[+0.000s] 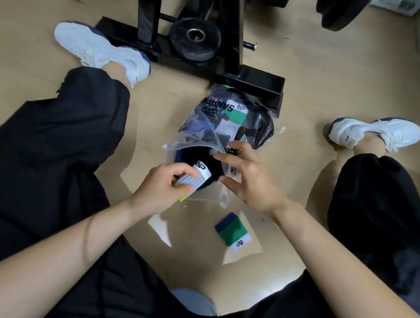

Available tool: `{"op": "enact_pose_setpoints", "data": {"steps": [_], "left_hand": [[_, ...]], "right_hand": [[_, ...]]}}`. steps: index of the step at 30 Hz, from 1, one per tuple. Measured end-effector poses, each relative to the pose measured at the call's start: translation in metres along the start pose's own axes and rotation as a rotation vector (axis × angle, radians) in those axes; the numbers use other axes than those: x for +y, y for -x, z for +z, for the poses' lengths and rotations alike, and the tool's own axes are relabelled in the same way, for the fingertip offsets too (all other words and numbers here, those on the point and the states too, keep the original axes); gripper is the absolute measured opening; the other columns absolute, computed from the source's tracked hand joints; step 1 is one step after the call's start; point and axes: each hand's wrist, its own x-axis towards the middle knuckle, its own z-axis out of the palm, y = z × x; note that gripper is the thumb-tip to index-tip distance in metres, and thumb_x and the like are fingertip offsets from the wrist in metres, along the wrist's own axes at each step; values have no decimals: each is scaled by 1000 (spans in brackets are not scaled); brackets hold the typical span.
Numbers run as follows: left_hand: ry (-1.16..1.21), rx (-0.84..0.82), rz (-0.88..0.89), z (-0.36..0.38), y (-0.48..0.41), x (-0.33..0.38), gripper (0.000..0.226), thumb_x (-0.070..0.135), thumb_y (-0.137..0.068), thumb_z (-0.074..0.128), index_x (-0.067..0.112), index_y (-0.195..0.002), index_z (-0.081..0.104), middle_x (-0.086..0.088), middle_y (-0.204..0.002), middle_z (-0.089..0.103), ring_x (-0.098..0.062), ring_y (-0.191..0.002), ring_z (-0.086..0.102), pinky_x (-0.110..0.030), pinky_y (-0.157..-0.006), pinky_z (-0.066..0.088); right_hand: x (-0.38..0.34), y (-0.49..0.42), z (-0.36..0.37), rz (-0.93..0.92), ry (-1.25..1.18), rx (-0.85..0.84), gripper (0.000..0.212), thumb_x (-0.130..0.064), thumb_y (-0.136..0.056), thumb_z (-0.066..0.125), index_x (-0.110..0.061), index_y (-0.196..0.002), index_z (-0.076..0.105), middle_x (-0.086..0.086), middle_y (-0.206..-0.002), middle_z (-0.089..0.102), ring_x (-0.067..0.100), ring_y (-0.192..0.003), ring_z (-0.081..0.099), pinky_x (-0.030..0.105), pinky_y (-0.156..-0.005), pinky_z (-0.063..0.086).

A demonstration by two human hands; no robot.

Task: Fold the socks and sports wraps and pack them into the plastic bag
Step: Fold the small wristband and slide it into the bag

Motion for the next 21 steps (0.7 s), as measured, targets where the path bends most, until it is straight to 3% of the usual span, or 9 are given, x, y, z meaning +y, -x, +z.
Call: {"op": "enact_pose_setpoints", "data": {"steps": [3,6,8,11,13,15,18,21], "left_hand": [[-58,86,-4,12,-7,-12,32,10,-86,71,33,-109,74,4,-75,70,-17,-61,58,-28,-62,47],[-105,124,3,24,-15,-18,36,9,-86,71,29,-116,73,9,-68,56,-19,-60,48,-23,-63,39],[-144,140,38,31,-23,-21,38,7,-87,71,24,-120,72,12,-79,56,-26,-76,56,-24,-70,40],[-230,141,116,40,-44,-27,42,3,-87,70,20,-125,70,0,-113,68,-19,-98,62,-15,-84,43],[-292,145,173,49,-59,-31,45,3,-87,68,20,-128,68,0,-127,66,-18,-116,62,-24,-99,47],[-335,155,200,58,-73,-33,46,3,-87,68,20,-130,67,-2,-131,64,-23,-120,61,-37,-100,50],[-442,144,249,68,-89,-38,47,0,-87,67,17,-130,67,-9,-133,63,-33,-116,62,-46,-87,55],[-649,89,235,68,-96,-56,51,8,-91,65,24,-139,59,-4,-146,56,-35,-119,56,-47,-92,52]], "right_hand": [[-4,-24,5,36,140,-134,61,-17,-89,70,-28,-144,47,6,-140,39,30,-101,60,42,-94,50],[-3,-40,4,50,73,-68,61,3,-83,60,-18,-140,52,4,-128,52,30,-99,64,47,-88,53],[-1,-44,2,47,29,-7,65,11,-78,52,-16,-137,54,2,-120,55,22,-100,64,46,-86,54],[0,-44,-3,9,5,25,67,15,-76,49,-12,-137,54,1,-119,54,18,-101,61,42,-88,53],[1,-43,-6,-28,3,27,67,14,-76,52,-12,-138,53,1,-121,53,23,-104,61,42,-88,53],[1,-44,-9,-49,-17,37,66,13,-77,55,-10,-138,53,3,-124,53,23,-108,60,40,-91,53],[1,-44,-14,-6,-73,30,64,11,-79,58,-9,-139,53,3,-127,54,5,-98,59,25,-88,49],[8,-41,-15,41,-97,-17,63,10,-81,62,-10,-141,52,0,-125,53,-18,-77,48,4,-77,36]]}}
